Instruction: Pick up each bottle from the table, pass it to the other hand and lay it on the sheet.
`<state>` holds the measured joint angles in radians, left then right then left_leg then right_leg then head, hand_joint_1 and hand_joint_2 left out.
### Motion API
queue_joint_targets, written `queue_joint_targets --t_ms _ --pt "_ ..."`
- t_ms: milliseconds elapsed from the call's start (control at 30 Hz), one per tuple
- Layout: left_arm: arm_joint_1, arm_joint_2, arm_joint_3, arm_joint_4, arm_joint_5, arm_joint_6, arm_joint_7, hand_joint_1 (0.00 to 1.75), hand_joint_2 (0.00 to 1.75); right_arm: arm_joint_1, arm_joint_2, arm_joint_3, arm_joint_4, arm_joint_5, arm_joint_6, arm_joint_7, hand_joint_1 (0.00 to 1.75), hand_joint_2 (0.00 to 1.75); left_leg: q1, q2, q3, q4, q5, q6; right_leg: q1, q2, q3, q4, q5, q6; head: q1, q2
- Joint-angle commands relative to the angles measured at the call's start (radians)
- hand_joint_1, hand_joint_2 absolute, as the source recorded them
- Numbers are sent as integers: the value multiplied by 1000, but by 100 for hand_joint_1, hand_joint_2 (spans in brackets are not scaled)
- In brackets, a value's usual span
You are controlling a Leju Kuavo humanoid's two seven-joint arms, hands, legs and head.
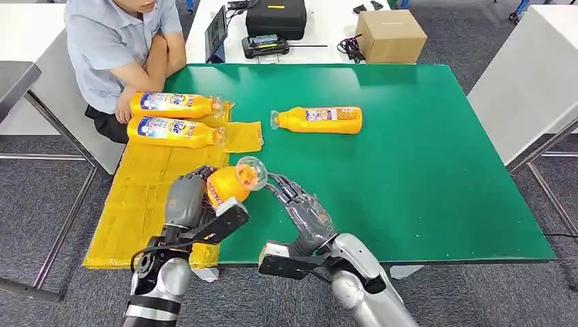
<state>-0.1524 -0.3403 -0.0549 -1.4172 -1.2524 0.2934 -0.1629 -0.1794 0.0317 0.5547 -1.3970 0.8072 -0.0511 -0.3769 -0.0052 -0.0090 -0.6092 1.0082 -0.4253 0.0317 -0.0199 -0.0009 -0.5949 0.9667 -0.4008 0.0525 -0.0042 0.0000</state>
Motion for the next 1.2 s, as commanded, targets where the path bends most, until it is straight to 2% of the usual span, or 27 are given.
queue_joint_targets --t_ms 33,133,267,300,500,633,700,800,833,900,1200 --pt "-47 39 -19 11 -20 4 8 175 175 -20 -14 -14 11 -3 8 -3 0 175 1 0 3 0 -1 -2 1 0 3 0 -1 -2 0 0" --pt "-47 39 -19 11 -20 4 8 175 175 -20 -14 -14 11 -3 8 -3 0 175 1 0 3 0 -1 -2 1 0 3 0 -1 -2 0 0" --pt "-59 56 -45 33 -147 47 37 175 175 -28 -14 -8 19 -26 19 -15 0 175 1 0 3 0 -1 -2 1 0 3 0 -1 -2 0 0" --pt "-72 72 -56 70 -232 64 87 175 175 -34 -17 -5 26 -42 28 -22 0 175 1 0 4 0 -2 -2 2 0 4 0 -2 -3 0 0" --pt "-166 117 0 328 -270 31 139 175 175 -56 -22 0 55 -86 41 -53 0 175 1 1 6 -2 -1 -2 1 0 6 -1 -1 -3 0 0" --pt "-261 194 15 583 -318 74 194 175 175 -89 -24 18 88 -107 52 -70 0 175 1 2 8 -2 -1 -3 2 1 7 -2 0 -4 0 0" --pt "-296 259 -62 681 -318 118 259 175 175 -97 -29 25 96 -116 51 -76 0 175 0 3 6 -3 0 -2 1 3 5 -2 0 -2 0 0" --pt "-299 267 -51 705 -318 120 269 175 175 -89 -35 25 88 -120 49 -77 0 175 2 3 7 -2 -1 -2 2 1 6 -1 0 -3 0 0" --pt "-302 282 -97 710 -318 105 299 175 175 -88 -36 28 86 -121 50 -77 0 175 2 3 8 -2 -1 -3 2 1 7 -1 -1 -4 0 0" --pt "-306 279 -86 716 -318 97 310 175 175 -91 -33 31 89 -122 51 -77 0 175 1 2 4 -1 0 -2 1 1 4 0 0 -2 0 0" --pt "-308 282 -85 721 -318 93 319 175 175 -89 -33 39 91 -122 51 -77 0 175 2 3 6 0 -1 -3 2 3 5 1 -1 -3 0 0"
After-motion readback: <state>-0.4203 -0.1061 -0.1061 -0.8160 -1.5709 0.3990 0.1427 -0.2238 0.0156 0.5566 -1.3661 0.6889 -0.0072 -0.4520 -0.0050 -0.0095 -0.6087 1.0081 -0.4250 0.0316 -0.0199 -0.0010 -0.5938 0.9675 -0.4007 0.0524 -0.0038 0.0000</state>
